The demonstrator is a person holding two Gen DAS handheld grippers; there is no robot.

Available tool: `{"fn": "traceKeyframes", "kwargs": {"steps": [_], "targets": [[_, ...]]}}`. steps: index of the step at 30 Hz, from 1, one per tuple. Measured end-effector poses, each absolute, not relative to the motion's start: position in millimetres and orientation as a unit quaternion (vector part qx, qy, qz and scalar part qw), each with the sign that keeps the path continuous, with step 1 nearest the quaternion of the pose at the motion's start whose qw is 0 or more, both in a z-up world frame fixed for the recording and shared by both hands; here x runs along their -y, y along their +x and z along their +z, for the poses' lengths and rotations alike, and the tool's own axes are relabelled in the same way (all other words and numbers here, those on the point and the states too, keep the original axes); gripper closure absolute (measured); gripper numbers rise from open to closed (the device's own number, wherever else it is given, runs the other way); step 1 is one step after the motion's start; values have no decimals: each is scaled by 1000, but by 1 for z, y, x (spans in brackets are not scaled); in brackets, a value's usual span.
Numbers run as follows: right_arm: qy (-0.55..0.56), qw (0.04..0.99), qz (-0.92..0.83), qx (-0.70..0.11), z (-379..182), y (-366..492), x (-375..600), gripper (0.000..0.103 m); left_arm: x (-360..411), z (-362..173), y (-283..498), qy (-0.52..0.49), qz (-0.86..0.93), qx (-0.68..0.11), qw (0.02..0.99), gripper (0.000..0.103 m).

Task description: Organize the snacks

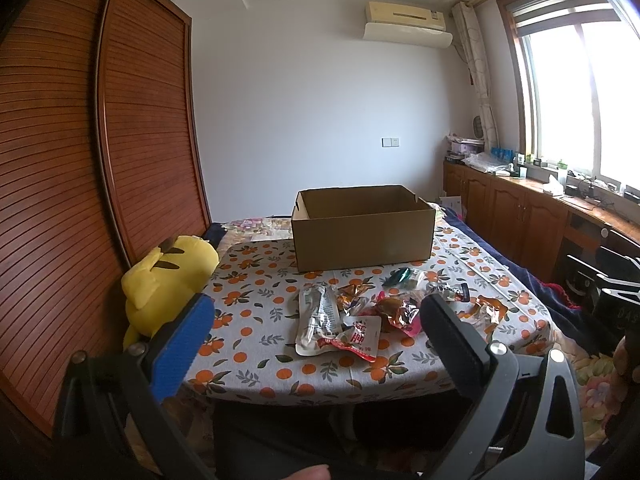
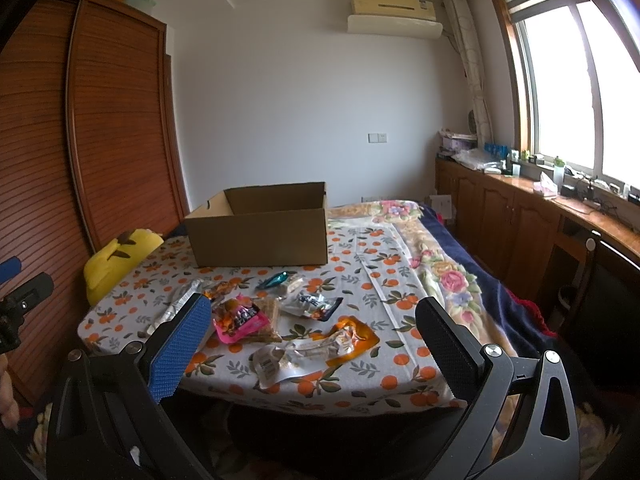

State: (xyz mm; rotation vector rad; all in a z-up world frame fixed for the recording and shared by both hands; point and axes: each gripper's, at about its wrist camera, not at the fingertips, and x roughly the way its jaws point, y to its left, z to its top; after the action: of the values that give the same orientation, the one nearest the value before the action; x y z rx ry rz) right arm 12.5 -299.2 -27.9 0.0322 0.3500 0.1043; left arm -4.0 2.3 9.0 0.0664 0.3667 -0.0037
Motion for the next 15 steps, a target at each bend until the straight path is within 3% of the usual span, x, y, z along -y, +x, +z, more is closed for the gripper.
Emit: {"fn": "traceKeyframes", "kwargs": {"steps": [15], "targets": [[14,983,54,-175,-28,11,297,0,-2,8,-5,33,-2,-182,983,0]]}}
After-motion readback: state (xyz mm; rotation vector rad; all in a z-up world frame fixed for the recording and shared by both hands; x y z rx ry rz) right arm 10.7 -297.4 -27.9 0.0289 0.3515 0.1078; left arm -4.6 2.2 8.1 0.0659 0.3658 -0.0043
